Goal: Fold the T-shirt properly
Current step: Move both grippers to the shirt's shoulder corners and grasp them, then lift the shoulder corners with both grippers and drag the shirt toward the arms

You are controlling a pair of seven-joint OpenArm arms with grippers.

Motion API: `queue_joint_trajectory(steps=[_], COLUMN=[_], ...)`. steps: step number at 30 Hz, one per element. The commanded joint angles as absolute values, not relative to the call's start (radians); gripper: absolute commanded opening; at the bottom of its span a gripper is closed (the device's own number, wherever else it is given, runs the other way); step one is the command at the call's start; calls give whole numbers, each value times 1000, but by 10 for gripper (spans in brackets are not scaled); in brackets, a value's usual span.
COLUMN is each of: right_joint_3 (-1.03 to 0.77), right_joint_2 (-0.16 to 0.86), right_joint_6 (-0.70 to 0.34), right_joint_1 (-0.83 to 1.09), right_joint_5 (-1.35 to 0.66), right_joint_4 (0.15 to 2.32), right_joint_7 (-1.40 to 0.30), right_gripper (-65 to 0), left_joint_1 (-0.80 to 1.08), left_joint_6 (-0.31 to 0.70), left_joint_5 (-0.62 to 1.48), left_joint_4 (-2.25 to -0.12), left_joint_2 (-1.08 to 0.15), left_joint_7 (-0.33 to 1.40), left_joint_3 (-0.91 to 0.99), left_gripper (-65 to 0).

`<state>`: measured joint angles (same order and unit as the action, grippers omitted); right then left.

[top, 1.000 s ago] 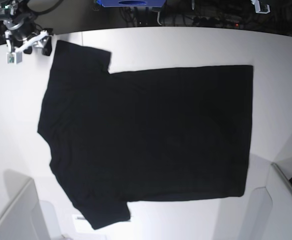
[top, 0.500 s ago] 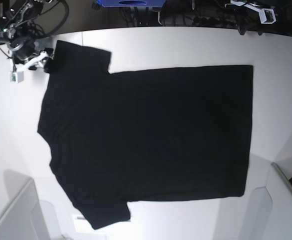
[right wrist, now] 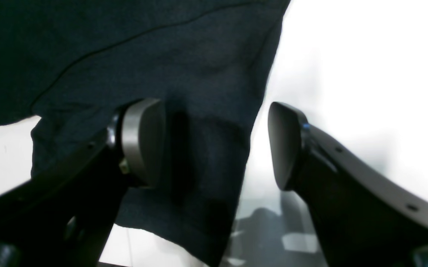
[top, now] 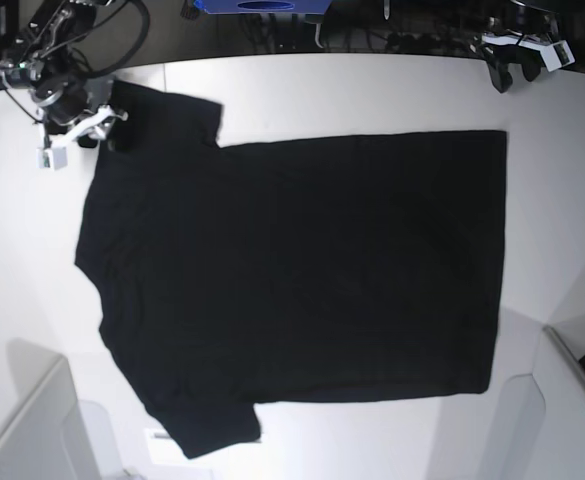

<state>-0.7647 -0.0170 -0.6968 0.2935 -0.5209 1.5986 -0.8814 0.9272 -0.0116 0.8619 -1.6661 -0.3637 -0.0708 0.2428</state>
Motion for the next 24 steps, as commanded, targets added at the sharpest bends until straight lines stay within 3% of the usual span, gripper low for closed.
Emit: queue_joint_trajectory(steps=[1, 4, 8, 11, 18, 23, 24], right_joint_3=[-762, -762, -763, -762, -760, -760, -760], right_joint_2=[-19, -19, -19, -19, -16, -15, -15], right_joint_6=[-698, -698, -698, -698, -698, -698, -698], right_joint_1=[309, 311, 311, 311, 312, 312, 312], right_joint_5=[-499, -499, -499, -499, -499, -499, -499], right_joint_4=[1598, 1598, 1596, 1596, 1596, 1596, 1596], right_joint_7=[-929, -928, -929, -929, -931, -931, -931], right_gripper=[-254, -287, -431, -503, -524, -650, -650], left_joint_1=[923, 865, 792, 728, 601, 547, 544], left_joint_6=[-4, -4, 12, 54, 64, 61, 61], left_joint_5=[860, 860, 858, 858, 855, 854, 854], left_joint_4=[-1673, -1659, -1659, -1653, -1630, -1626, -1626], left_joint_2=[-366, -309, -243, -231, -193, -179, -179], left_joint_7=[-71, 27, 159, 269, 444, 503, 506], left_joint_3=[275, 334, 420, 450, 499, 498, 498], left_gripper=[-281, -281, -280, -281, -283, -283, -283])
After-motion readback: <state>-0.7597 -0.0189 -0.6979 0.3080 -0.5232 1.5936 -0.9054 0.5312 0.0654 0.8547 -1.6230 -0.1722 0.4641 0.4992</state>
